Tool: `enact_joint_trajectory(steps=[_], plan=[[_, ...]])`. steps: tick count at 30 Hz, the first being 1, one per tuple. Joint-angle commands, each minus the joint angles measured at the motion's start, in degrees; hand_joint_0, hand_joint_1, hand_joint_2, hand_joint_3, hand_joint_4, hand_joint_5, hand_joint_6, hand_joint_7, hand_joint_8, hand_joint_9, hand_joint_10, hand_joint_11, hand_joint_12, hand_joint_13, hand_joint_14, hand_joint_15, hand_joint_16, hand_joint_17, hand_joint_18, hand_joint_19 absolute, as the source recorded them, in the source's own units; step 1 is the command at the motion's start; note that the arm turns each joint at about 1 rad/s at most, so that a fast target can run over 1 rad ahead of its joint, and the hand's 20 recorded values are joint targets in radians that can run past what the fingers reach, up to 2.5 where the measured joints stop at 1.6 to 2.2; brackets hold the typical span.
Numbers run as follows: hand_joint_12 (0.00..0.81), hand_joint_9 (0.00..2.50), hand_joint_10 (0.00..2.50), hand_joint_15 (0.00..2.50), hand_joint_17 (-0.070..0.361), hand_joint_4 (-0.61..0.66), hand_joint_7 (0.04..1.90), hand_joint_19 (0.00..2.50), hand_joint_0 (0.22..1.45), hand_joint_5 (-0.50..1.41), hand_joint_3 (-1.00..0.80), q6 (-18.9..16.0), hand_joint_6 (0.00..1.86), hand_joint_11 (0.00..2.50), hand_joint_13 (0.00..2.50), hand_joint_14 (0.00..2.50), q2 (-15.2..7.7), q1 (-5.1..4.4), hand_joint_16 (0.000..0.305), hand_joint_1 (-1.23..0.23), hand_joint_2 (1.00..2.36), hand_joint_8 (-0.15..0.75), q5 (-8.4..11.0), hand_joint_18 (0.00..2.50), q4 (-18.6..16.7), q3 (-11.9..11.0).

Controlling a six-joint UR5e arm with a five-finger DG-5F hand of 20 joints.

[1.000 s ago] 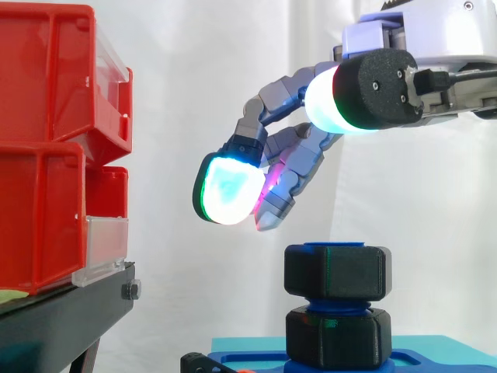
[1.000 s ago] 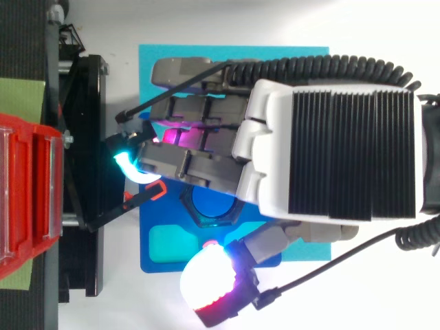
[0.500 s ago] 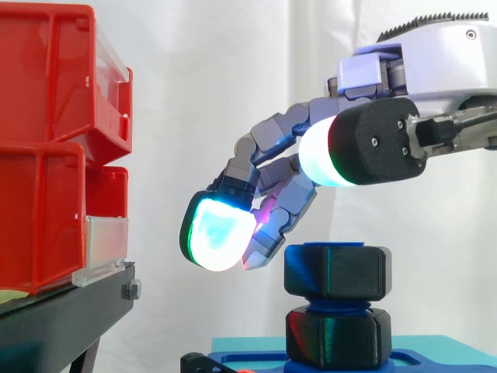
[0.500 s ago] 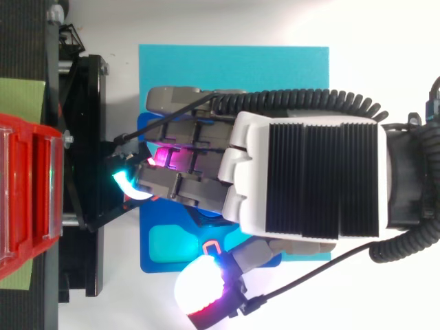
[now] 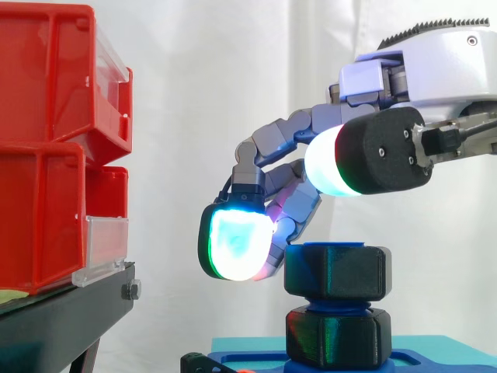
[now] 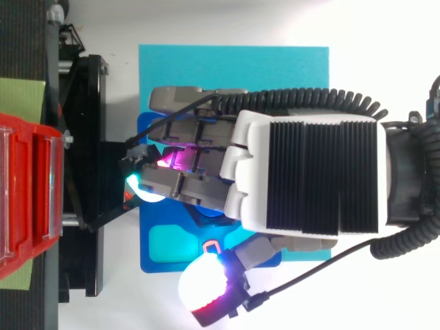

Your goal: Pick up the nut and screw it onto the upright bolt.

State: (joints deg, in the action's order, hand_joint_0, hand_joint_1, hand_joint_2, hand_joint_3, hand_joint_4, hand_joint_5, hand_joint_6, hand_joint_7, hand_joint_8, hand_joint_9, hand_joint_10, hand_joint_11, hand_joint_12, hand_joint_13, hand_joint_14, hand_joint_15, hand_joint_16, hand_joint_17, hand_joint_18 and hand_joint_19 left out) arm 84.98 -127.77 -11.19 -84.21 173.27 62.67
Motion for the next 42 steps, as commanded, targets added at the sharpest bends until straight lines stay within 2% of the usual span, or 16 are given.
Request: enact_joint_trajectory(steps=[1,5,18,25,35,39,42], plan=[[0.205,0.78,0.0,0.0,0.032,0.22,1.26,0.0,0.52,-0.07,-0.5,0.01,0.5,0.0,0.65,0.0,0.06,0.21,0.014,-0.18,1.0,0.248,-0.08,0.27,0.13,0.0],[0.205,0.79,0.0,0.0,0.032,0.19,1.33,0.0,0.52,-0.06,-0.5,0.1,0.5,0.0,0.66,0.0,0.06,0.38,0.014,-0.18,1.0,0.253,-0.34,0.27,0.4,0.0],[0.203,0.82,0.0,0.0,0.031,0.15,1.55,0.0,0.53,-0.04,-0.5,0.1,0.5,0.0,0.69,0.0,-0.02,1.35,0.014,-0.19,1.0,0.261,-0.87,0.31,4.53,0.0],[0.201,0.83,0.0,0.0,0.03,0.15,1.47,0.0,0.53,-0.04,-0.5,0.1,0.56,0.0,0.7,0.0,0.06,2.05,0.013,-0.19,1.0,0.266,-0.95,0.33,5.32,0.0],[0.197,0.88,0.0,0.0,0.029,0.15,1.2,0.0,0.53,-0.05,-0.5,1.06,0.69,0.0,0.73,0.0,0.06,3.46,0.013,-0.2,1.0,0.276,-1.83,0.36,6.2,0.0],[0.197,0.88,0.0,0.0,0.028,0.16,1.2,0.0,0.53,-0.05,-0.5,1.42,0.69,0.0,0.74,0.0,0.06,3.9,0.013,-0.2,1.0,0.274,-2.45,0.37,5.94,0.0],[0.2,0.88,0.0,0.0,0.029,0.18,1.35,0.0,0.53,-0.04,-0.5,1.42,0.62,0.0,0.74,0.0,0.06,4.07,0.013,-0.19,1.0,0.277,-3.06,0.37,5.85,0.0]])
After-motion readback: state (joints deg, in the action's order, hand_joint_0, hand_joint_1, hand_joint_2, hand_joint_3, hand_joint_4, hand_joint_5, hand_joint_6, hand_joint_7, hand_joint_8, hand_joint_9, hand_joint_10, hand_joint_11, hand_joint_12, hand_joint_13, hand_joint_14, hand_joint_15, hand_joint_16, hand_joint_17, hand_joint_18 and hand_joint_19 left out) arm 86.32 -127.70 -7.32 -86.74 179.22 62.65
